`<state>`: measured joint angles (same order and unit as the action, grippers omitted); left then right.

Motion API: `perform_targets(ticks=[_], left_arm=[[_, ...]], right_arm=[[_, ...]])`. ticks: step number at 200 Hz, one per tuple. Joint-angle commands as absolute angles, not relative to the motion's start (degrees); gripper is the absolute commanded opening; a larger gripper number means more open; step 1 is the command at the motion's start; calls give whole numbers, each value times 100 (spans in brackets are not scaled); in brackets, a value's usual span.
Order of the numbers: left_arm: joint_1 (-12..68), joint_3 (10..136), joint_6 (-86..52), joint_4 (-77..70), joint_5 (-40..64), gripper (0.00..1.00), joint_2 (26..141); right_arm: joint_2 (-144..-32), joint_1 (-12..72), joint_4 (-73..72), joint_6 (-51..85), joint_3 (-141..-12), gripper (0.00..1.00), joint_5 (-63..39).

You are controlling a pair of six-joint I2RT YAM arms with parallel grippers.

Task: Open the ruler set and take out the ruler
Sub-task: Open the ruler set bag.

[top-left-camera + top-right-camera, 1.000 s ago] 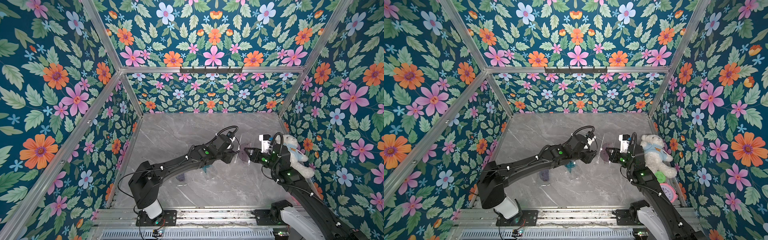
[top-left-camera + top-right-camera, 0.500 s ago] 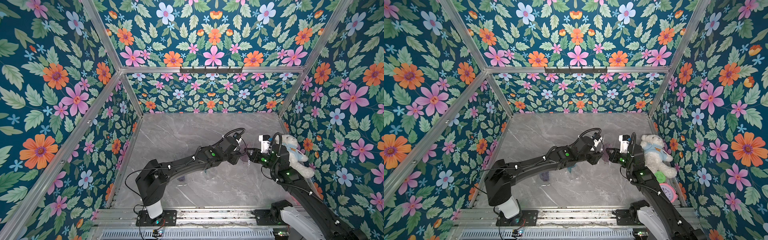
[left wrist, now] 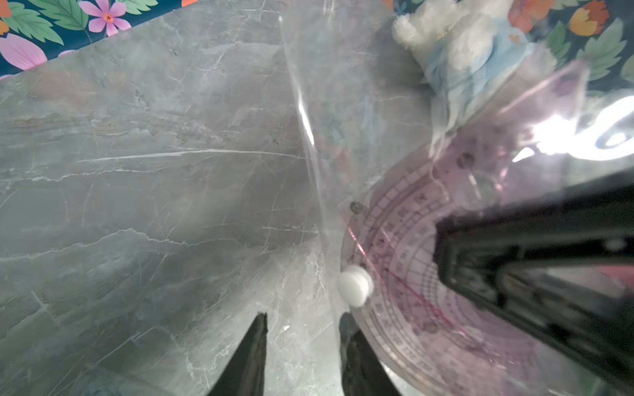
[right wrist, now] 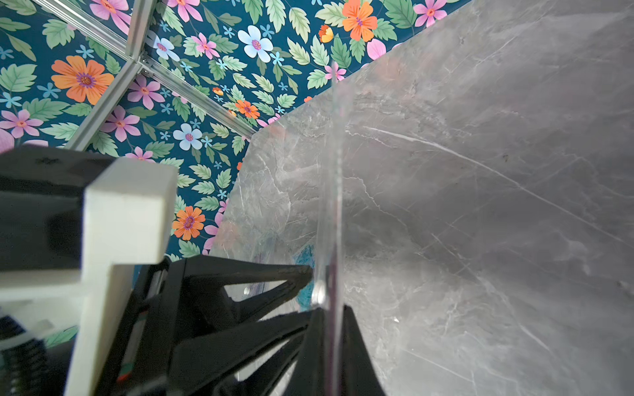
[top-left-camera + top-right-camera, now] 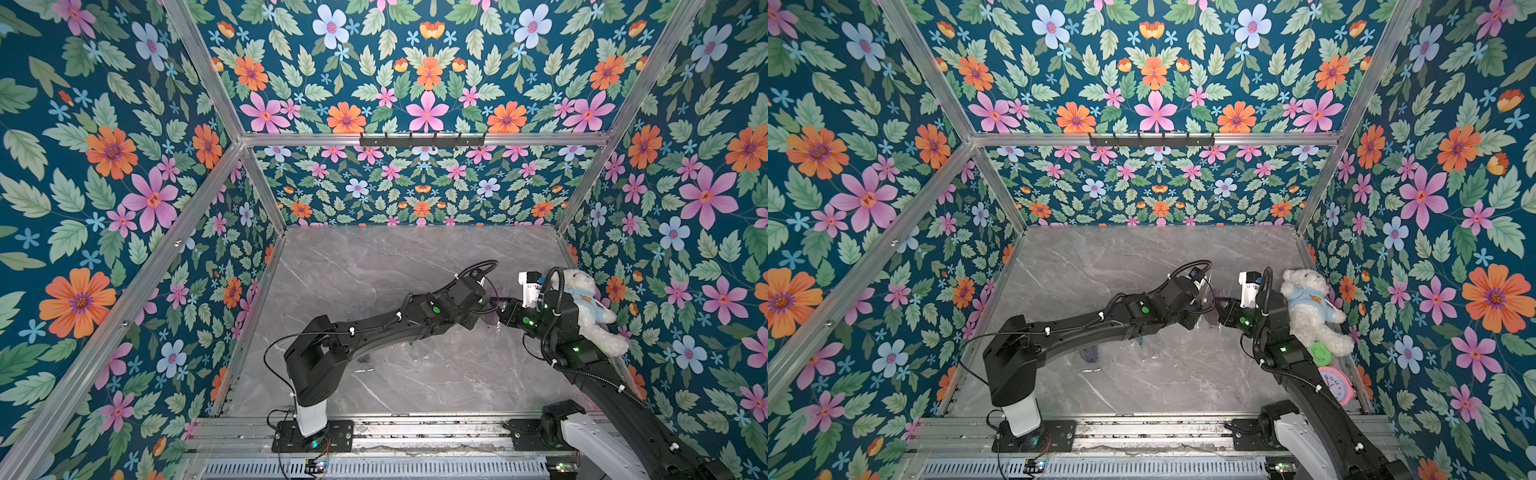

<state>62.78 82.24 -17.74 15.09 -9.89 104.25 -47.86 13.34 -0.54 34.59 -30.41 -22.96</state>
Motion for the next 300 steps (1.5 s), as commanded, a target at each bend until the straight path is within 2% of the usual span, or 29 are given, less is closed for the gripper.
perform_targets(ticks=[1,104,124,180,253,300], left_arm=[[6274,8292,-1829,1647,-1313,34,10476],[6284,8007,-2126,866,-1244,8,10309],[6288,8007,-2192,789,-1163,0,10352],[6286,7981,-2276,610,-1064,0,10301],[6293,8023,-2338,562,-1037,0,10248],[6298,8039,-2354,578,-997,0,10248]], right_arm=[[-4802,1355,-331,3551,-3033,0,-2399],[-4880,1345,-587,3700,-2878,0,-2492],[-4895,1347,-632,3735,-2850,0,-2528],[-4979,1347,-910,3875,-2753,0,-2719],[-5124,1354,-1292,4078,-2628,27,-2971],[-5098,1354,-1350,4096,-2640,31,-2932]])
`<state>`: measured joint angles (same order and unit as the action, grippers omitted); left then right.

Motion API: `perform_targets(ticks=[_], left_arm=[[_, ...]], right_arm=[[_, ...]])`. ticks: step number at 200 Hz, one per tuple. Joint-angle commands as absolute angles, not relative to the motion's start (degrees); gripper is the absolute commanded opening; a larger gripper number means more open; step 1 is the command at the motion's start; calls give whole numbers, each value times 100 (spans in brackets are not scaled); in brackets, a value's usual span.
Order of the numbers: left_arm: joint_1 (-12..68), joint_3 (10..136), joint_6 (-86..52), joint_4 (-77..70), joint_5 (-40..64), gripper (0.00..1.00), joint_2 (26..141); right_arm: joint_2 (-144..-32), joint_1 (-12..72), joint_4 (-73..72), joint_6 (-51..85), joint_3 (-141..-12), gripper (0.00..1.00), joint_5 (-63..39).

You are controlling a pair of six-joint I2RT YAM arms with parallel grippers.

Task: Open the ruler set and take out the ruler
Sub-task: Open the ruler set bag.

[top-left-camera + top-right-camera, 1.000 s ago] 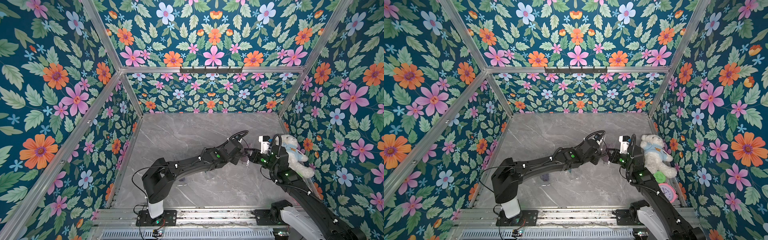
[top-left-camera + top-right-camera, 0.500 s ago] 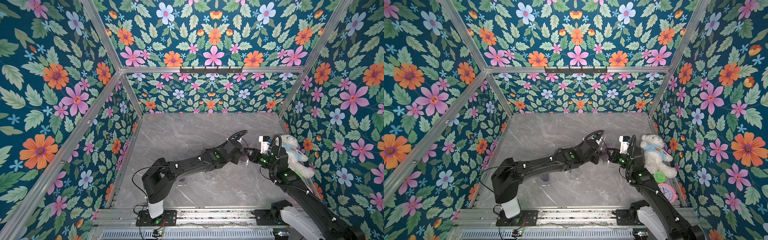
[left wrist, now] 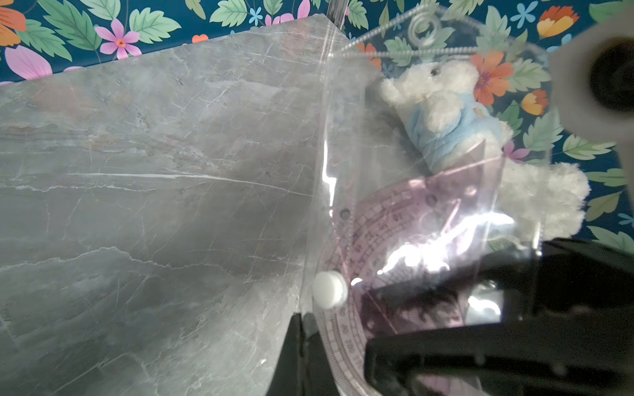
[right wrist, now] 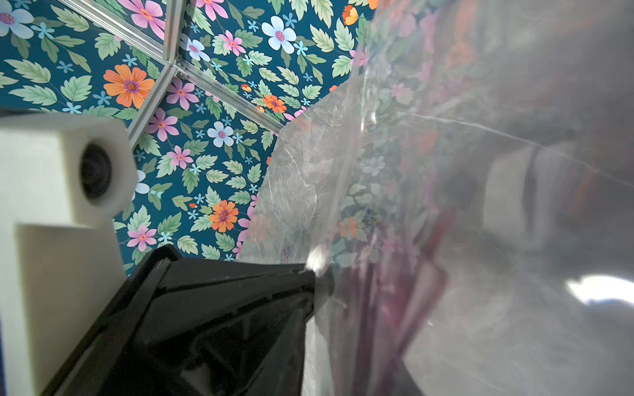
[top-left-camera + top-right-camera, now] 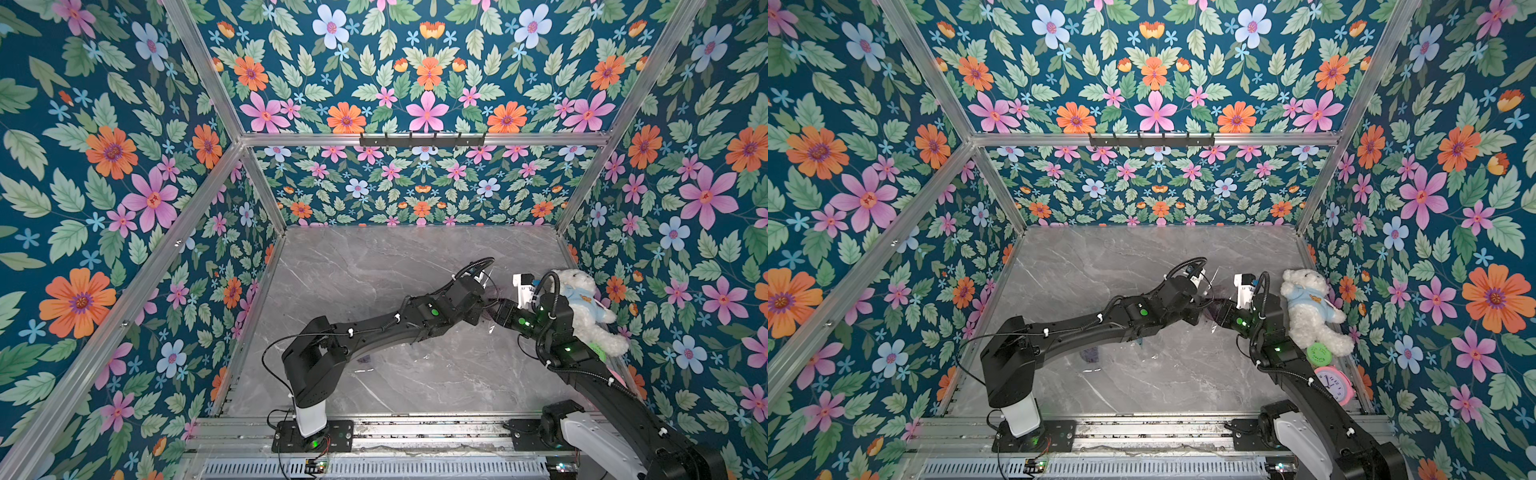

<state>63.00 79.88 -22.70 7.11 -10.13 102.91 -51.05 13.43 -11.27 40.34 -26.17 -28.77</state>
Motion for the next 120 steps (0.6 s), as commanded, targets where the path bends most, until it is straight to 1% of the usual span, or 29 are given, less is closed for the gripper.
perform_targets(ticks=[1,11,36,61,120], left_arm=[[6300,8041,-2355,579,-991,0,10248],[6302,8036,-2355,588,-982,0,10248],[6307,7999,-2366,615,-969,0,10217],[6313,7979,-2408,608,-910,0,10211],[6367,8023,-2449,556,-809,0,10239]], right_arm=[[-5098,1354,-1352,4096,-2643,31,-2925],[-5090,1356,-1359,4092,-2646,30,-2897],[-4977,1358,-1301,4076,-2620,23,-2737],[-4961,1354,-1307,4078,-2620,18,-2663],[-5161,1355,-1448,4096,-2659,17,-2646]])
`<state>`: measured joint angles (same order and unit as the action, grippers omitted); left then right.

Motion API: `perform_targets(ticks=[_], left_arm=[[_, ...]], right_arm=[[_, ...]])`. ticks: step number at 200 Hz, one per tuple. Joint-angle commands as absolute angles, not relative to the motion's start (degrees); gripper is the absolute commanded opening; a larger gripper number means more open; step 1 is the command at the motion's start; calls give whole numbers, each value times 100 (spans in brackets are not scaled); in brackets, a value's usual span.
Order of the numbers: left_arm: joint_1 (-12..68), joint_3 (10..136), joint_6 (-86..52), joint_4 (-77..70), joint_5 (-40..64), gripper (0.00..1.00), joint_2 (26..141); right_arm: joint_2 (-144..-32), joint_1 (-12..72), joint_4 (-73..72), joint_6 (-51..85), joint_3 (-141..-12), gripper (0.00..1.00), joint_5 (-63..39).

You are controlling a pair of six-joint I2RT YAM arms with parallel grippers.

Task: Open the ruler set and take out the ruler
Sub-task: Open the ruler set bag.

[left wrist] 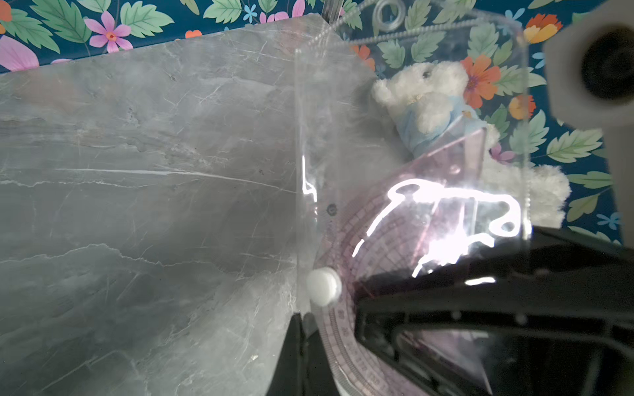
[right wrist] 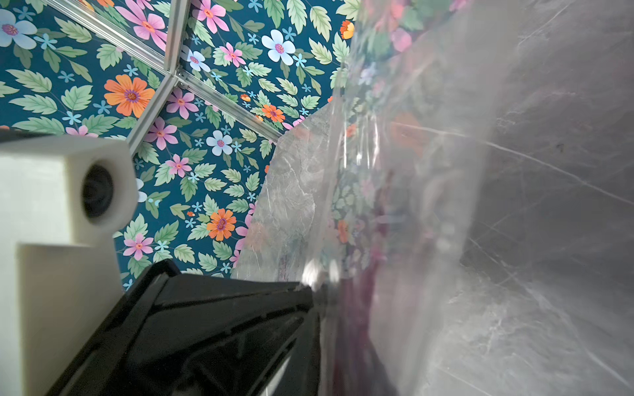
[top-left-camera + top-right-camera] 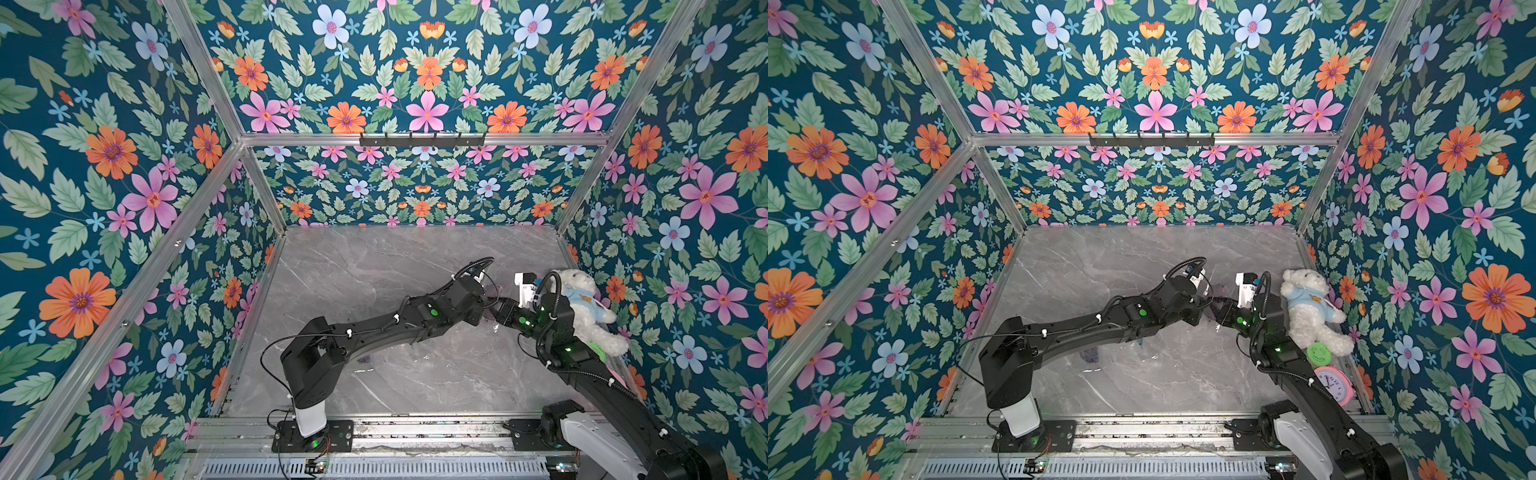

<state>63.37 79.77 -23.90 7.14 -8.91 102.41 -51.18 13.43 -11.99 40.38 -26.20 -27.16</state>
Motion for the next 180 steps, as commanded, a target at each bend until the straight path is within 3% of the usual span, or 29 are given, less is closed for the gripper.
perform_targets(ticks=[1,25,60,180], left_arm=[[6365,8024,-2450,555,-809,0,10239],[6372,8011,-2474,554,-811,0,10239],[6361,7928,-2617,490,-822,0,10215],[6139,7157,-3015,-542,-500,0,9494]], right_arm=[[-5160,1354,-1453,4096,-2656,17,-2646],[-5155,1358,-1467,4096,-2654,16,-2632],[-5035,1356,-1373,4070,-2612,0,-2579],[-4922,1358,-1187,3981,-2537,0,-2426]])
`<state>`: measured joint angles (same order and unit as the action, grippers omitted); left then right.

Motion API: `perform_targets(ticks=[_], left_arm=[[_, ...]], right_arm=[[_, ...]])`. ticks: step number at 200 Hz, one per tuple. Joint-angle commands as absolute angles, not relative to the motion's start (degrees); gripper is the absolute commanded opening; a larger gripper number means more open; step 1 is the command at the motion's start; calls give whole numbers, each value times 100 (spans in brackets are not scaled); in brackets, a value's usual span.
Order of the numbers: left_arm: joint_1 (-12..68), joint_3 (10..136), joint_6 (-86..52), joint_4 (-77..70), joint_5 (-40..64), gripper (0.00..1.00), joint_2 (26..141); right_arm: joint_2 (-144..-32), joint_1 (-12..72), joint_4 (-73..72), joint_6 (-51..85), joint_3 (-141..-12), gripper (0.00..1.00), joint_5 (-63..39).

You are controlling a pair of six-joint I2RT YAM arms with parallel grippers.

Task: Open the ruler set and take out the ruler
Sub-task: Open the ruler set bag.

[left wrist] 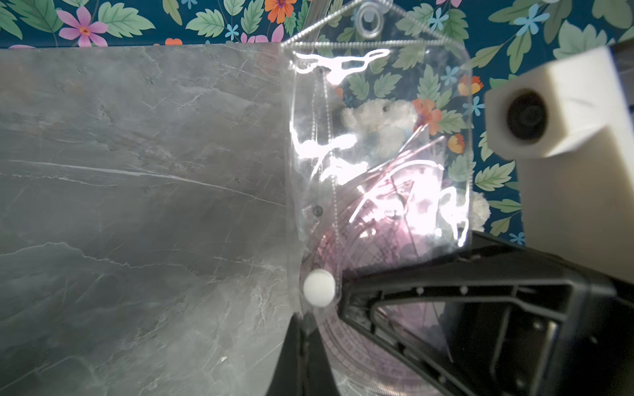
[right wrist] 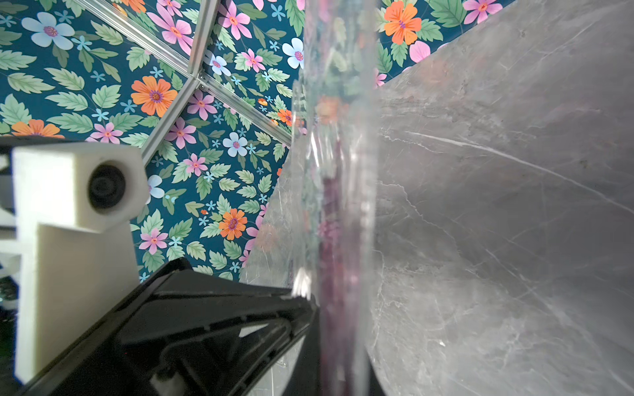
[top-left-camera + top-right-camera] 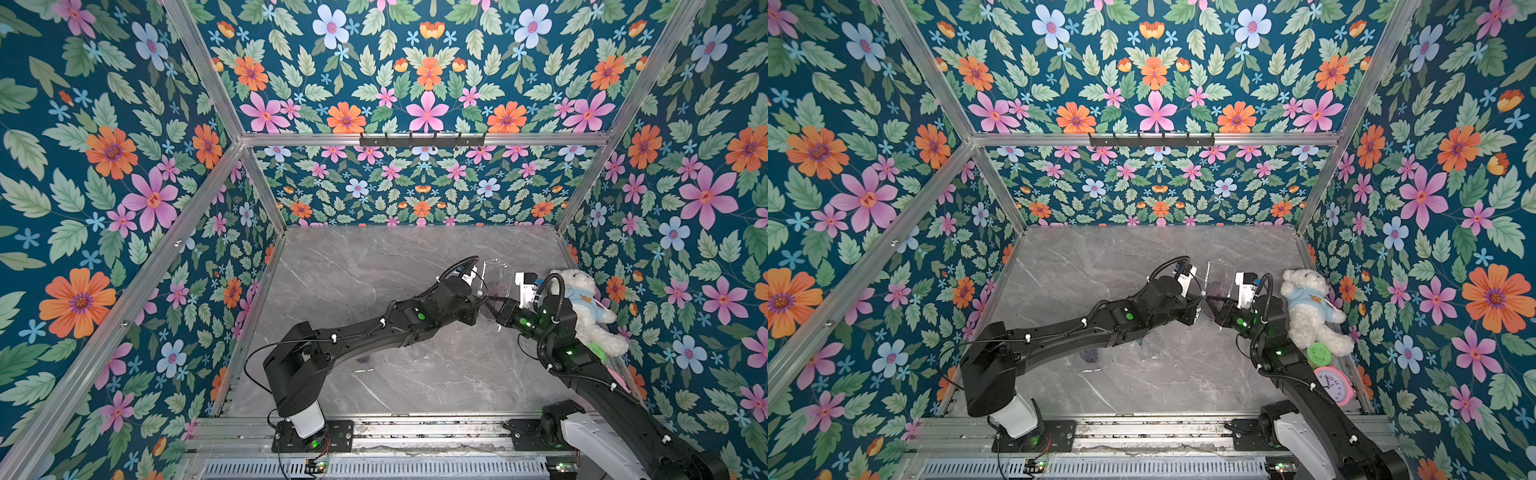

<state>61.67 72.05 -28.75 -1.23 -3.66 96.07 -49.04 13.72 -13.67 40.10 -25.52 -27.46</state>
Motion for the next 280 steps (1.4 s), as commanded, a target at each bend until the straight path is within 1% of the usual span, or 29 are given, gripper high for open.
perform_targets(ticks=[1,175,280], left_arm=[[6137,7151,-3015,-548,-501,0,9497],[6152,6552,-3221,-1241,-376,0,9067],[6197,6195,-3194,-1834,-234,0,8815]], right_arm=[[-4922,1356,-1191,3986,-2534,0,-2426],[-4651,1354,-870,4010,-2426,0,-2339],[-4689,1356,-870,3999,-2395,0,-2281]])
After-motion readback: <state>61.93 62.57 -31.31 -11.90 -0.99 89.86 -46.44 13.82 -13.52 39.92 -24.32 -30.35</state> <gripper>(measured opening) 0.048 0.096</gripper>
